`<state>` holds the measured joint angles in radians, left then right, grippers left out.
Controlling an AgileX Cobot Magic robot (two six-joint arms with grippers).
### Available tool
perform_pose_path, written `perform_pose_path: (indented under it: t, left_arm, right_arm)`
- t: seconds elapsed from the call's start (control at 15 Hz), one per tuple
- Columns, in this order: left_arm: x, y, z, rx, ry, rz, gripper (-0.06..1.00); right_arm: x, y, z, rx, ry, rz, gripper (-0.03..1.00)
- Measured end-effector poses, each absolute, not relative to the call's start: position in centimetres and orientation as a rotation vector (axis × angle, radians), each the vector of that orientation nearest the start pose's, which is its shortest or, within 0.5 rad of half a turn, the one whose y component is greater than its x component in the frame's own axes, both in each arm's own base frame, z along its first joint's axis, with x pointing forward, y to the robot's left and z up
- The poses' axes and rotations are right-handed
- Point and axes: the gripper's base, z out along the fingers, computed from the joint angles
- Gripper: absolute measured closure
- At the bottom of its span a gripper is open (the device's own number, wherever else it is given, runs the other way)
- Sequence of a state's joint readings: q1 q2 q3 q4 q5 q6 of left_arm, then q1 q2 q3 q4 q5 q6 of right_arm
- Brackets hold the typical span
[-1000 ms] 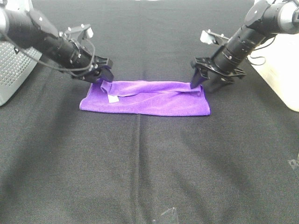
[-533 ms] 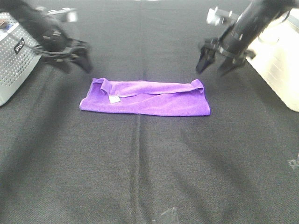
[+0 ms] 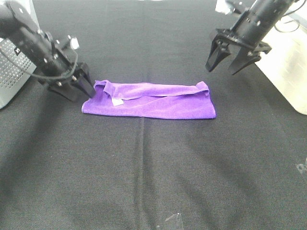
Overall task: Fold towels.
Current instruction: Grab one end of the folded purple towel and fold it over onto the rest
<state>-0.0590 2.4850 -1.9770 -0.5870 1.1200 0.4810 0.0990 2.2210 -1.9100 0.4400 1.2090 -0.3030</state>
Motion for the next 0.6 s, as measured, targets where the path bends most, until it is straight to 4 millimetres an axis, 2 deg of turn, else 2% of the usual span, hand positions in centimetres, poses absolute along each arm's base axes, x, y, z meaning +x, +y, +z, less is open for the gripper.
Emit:
perform_pose_path:
  t: [0.4,0.6]
  left_arm:
    - [49.6,-7.8,9.6,0.377,2.848,-0.835,0.28]
    - [50.2,-9.3,9.3,0.363,2.842,-0.892,0.28]
  right_arm:
    - [45.9,8.2,20.8,-0.383,2.884,0.6,0.26]
    - [45.9,8.2,20.8,-0.383,2.884,0.6,0.26]
